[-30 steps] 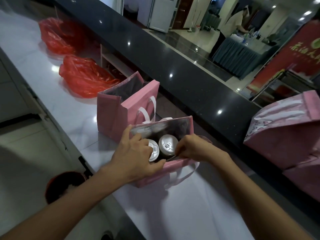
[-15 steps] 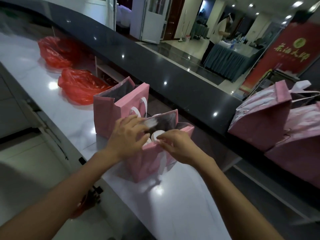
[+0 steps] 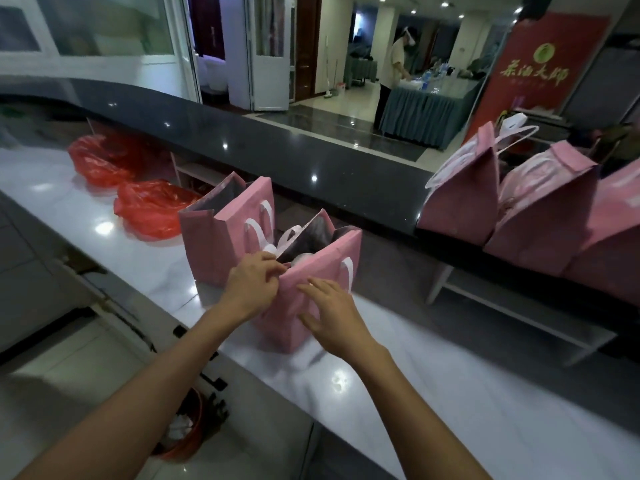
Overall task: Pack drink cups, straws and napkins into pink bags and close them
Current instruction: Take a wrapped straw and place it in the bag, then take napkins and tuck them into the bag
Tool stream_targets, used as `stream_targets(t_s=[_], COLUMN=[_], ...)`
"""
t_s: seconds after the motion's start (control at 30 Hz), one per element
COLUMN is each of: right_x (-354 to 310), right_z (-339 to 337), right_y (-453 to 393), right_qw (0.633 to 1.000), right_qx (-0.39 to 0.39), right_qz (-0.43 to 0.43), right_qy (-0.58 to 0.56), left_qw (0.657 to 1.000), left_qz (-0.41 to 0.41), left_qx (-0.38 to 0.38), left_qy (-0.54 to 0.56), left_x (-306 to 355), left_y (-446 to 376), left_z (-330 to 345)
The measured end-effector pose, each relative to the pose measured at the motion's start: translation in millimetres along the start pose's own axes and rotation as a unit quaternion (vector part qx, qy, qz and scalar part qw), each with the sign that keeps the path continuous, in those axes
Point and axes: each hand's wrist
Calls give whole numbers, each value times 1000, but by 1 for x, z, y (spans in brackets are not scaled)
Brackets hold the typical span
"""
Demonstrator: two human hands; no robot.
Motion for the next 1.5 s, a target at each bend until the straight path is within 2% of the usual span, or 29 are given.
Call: stream_targets(t_s=[0.1, 0.3, 0.57, 0.73, 1.07, 1.27, 1.5], right_x=[6, 31, 88, 122, 140, 150, 157], right_z=[-6, -32, -80, -111, -138, -148, -184], right_y=[18, 55, 141, 221, 391, 502, 658], right_qw=[1000, 994, 957, 912, 785, 723, 664], right_qx=[3, 30, 77, 107, 210, 265, 290], right_qz=[19, 106, 278, 394, 581, 638, 689], right_qy=[9, 9, 30, 49, 46, 32, 36], left_qw=[996, 977, 933, 893, 778, 703, 644], left_qz=[37, 162, 332, 416, 563, 631, 680], left_qx=[15, 21, -108, -166, -278, -328, -350], left_qy=[-79, -141, -85, -48, 5, 3, 34], left_x=[15, 62, 171, 249, 369, 451, 577], left_y=[12, 13, 12, 31, 113, 196, 322], left_z=[3, 15, 84, 135, 224, 270, 315])
Point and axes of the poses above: each hand's wrist, its own y-axis away from the middle knuckle, its own z-axis out of the palm, x = y × z, and after that the axes turned 1 degree about -y, right-handed
